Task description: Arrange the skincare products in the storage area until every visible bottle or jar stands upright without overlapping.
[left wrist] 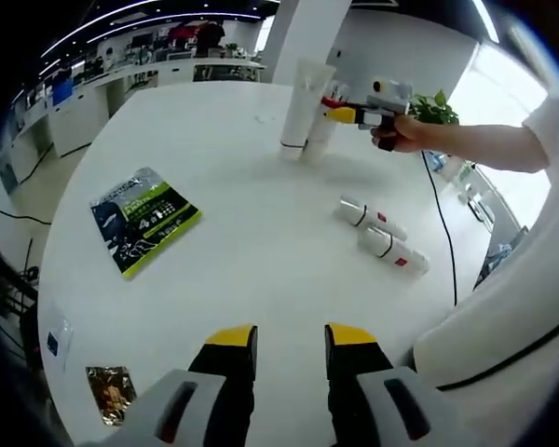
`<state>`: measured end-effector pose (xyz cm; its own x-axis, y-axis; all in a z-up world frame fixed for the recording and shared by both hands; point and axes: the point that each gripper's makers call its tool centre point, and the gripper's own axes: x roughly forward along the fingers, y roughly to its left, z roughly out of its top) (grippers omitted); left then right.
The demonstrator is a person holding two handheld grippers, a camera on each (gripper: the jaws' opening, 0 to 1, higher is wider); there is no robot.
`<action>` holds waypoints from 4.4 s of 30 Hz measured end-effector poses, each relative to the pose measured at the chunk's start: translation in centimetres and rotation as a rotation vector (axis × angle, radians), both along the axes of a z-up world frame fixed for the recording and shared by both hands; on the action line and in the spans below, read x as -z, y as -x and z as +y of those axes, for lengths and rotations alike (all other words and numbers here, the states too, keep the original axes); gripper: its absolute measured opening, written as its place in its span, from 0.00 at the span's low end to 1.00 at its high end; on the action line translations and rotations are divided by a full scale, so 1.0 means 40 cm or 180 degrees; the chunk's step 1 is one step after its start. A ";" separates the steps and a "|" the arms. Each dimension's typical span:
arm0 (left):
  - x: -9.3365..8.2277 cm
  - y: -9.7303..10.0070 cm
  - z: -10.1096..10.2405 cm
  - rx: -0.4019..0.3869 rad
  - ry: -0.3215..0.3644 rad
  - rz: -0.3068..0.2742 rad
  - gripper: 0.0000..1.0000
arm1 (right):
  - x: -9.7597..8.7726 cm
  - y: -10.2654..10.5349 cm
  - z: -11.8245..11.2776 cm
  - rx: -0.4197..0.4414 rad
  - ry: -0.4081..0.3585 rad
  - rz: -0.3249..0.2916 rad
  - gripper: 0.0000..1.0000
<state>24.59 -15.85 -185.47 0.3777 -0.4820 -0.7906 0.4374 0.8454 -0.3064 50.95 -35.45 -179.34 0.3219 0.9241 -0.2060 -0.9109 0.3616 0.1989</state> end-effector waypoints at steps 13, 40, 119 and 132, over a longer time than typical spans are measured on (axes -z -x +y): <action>-0.014 0.017 -0.026 0.0088 0.0065 -0.0114 0.29 | 0.018 0.160 -0.092 0.0760 -0.0650 0.1153 0.71; -0.143 0.084 -0.108 0.0268 0.0474 -0.0538 0.29 | 0.178 0.487 -0.066 0.1087 0.0888 0.0984 0.32; -0.263 0.076 -0.382 -0.0361 0.2363 0.0023 0.45 | -0.103 0.710 0.080 0.0878 0.0403 0.0184 0.19; -0.255 0.071 -0.348 -0.0603 0.2495 0.0090 0.30 | -0.144 0.736 0.134 0.0656 0.0343 0.0002 0.19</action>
